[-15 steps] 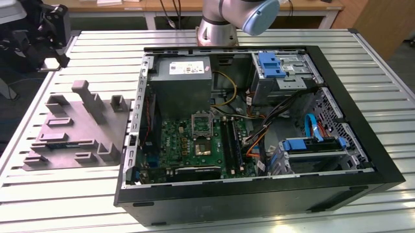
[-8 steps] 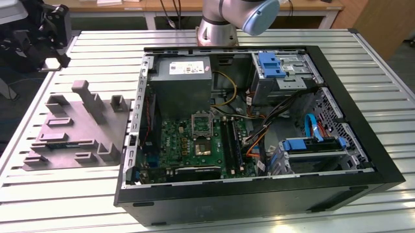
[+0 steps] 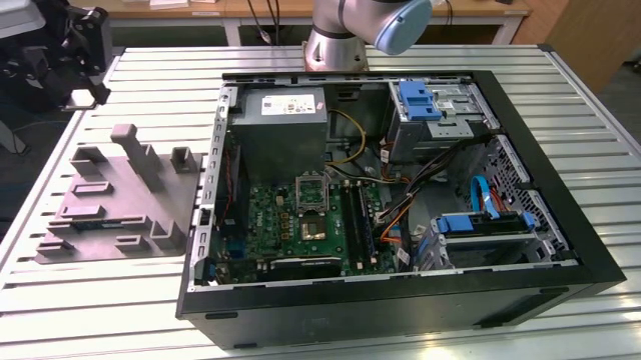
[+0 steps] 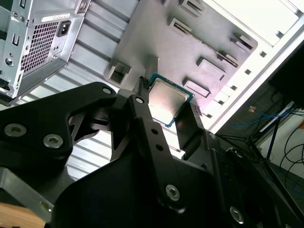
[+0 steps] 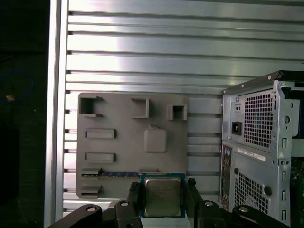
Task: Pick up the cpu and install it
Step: 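Pick up the cpu and move it towards the insertion slot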
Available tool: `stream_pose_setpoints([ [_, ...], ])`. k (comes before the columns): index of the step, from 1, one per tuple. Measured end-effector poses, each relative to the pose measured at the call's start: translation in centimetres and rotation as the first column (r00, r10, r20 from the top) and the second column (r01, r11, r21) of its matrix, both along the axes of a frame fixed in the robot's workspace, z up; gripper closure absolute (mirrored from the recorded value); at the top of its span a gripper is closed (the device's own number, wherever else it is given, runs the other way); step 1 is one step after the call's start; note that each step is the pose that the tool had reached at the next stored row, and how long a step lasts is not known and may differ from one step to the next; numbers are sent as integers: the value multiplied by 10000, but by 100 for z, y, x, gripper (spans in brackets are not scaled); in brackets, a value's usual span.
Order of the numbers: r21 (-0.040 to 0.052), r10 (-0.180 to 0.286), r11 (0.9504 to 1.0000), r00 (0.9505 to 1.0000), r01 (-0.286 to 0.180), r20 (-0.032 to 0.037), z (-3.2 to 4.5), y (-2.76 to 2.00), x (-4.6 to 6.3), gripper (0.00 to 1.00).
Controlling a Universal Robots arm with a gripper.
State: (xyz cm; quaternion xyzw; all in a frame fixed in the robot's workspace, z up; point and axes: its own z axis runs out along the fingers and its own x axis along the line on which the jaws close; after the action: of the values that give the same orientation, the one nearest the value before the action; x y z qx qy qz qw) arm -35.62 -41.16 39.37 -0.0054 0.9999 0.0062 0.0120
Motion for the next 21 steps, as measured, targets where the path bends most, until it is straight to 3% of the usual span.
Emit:
stream_pose_setpoints([
  [21, 0, -1, 10000, 10000, 1, 0, 0, 0, 69, 53],
])
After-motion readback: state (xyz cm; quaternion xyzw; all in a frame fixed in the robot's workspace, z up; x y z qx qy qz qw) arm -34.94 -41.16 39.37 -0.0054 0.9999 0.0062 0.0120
